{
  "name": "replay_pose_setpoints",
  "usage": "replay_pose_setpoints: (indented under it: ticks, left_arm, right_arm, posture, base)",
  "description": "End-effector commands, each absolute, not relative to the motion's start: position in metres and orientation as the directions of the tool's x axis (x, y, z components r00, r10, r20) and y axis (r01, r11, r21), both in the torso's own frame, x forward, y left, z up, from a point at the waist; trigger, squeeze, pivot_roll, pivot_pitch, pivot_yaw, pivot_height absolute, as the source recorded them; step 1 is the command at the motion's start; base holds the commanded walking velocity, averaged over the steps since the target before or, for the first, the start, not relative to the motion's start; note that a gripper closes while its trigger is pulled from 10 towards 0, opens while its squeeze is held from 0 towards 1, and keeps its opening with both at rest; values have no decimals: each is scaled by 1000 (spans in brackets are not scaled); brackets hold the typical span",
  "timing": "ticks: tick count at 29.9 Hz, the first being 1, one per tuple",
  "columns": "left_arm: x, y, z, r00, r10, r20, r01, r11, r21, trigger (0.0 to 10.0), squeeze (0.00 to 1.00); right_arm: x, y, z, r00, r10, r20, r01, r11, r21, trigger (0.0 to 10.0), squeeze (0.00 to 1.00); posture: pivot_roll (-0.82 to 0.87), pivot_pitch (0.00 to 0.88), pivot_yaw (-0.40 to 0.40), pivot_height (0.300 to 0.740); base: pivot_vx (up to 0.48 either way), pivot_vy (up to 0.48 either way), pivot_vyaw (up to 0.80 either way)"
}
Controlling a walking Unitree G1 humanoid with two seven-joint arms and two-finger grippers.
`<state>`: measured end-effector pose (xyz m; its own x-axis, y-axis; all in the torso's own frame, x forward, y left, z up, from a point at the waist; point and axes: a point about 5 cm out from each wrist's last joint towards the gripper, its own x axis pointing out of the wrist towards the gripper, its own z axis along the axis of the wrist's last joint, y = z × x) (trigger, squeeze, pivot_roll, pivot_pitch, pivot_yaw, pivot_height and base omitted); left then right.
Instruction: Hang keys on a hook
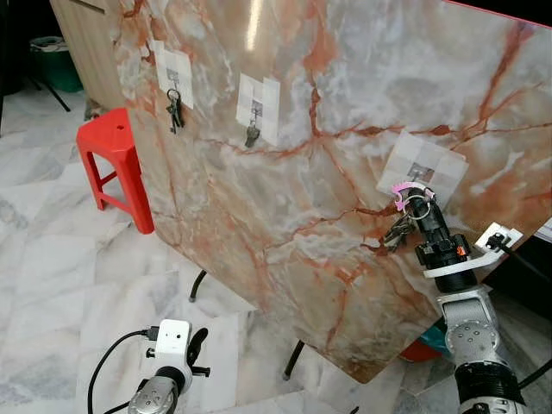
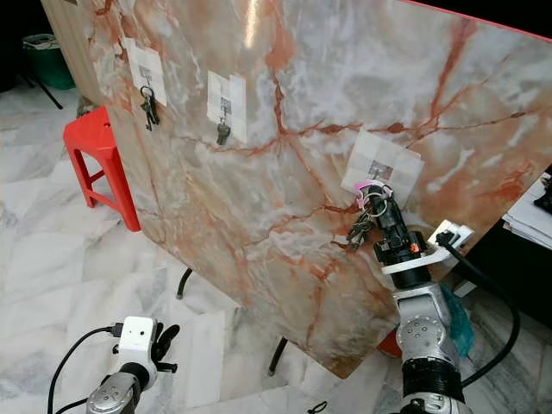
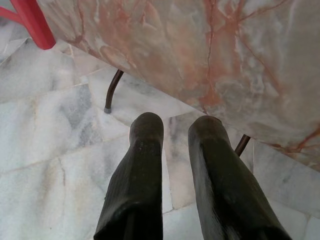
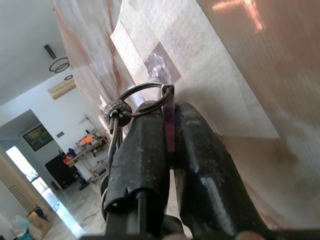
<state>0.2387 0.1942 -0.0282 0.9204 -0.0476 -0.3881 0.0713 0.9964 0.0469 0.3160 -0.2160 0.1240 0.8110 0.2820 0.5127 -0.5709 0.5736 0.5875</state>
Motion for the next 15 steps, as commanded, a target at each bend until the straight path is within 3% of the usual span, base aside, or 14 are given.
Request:
replay_pose_setpoints:
  ticks: [1,15]
  left_arm:
    - [235,193,-31,919,-49,-391,72,996,44,10000,0]
    - [235,193,-31,918,-51,-394,75,996,46,10000,0]
  right_arm:
    - [317,-224,128,812,258,524,-561,594,577,10000,0]
    - [317,-227,126,819,251,516,-549,605,577,10000,0]
  posture:
    - [71,71,-103,740]
    - [71,66,-100,740]
  base:
    - [0,0,0]
    - [0,0,0]
